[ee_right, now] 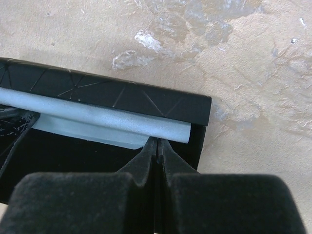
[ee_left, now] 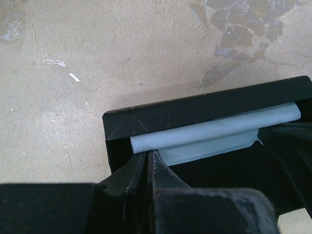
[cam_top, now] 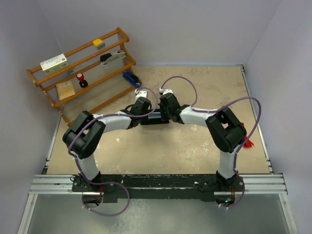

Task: Organize the sunglasses
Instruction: Place the glasses cleaning cloth in the sunglasses case.

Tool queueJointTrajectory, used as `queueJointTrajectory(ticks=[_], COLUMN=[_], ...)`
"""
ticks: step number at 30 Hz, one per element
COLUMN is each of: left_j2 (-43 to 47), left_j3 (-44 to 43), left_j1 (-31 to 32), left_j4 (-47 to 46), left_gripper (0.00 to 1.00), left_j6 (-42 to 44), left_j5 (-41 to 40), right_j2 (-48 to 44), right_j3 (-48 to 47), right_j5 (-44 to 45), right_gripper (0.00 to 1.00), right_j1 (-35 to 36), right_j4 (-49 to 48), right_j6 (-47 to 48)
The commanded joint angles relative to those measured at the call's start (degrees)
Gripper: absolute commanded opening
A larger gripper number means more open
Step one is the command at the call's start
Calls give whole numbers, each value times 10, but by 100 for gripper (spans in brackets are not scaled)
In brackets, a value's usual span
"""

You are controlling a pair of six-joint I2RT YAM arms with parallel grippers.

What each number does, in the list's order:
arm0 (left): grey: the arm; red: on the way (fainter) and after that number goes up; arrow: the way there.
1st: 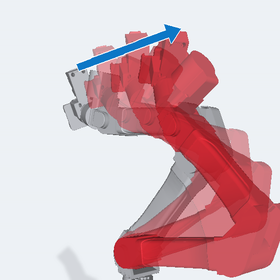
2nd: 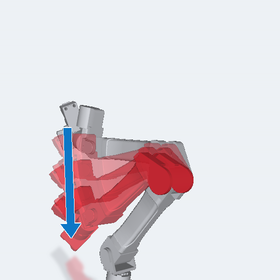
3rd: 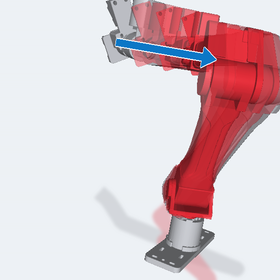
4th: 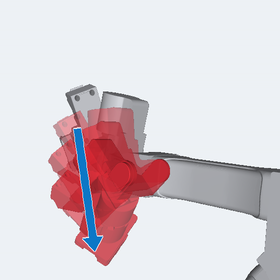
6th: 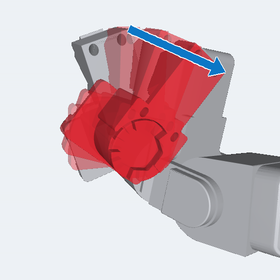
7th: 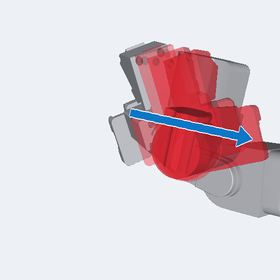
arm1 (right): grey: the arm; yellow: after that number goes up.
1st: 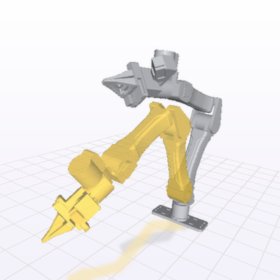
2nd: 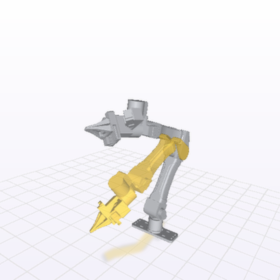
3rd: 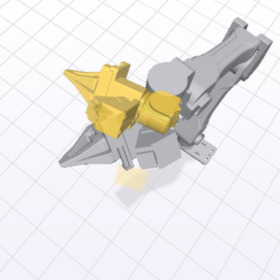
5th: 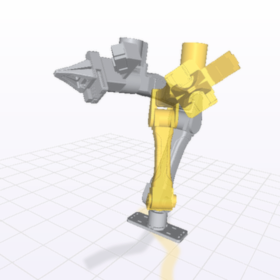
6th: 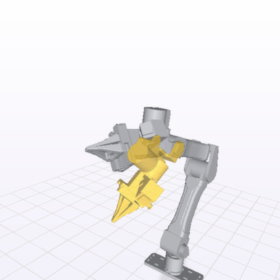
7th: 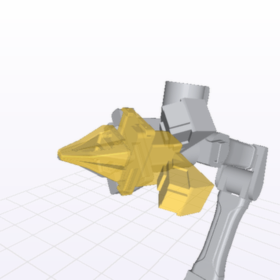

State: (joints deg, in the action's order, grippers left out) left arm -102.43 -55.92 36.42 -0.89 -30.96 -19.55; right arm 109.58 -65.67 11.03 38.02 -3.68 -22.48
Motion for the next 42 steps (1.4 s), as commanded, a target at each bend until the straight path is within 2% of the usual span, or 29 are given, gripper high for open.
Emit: queueJointTrajectory(ticks=[1,32,42], left_j2=[-4,-28,-33], left_j3=[-19,-39,-38], left_j1=[-6,-13,-16], left_j4=[-23,-26,-24], left_gripper=[0,0,0], left_j6=[-8,-14,-14], left_j5=[2,20,17], right_j2=[3,-18,-9], right_j3=[-24,-35,-38], right_j5=[20,61,48], right_gripper=[0,0,0], right_j1=[-5,-7,-7], right_j4=[-4,12,15], right_j6=[11,25,22])
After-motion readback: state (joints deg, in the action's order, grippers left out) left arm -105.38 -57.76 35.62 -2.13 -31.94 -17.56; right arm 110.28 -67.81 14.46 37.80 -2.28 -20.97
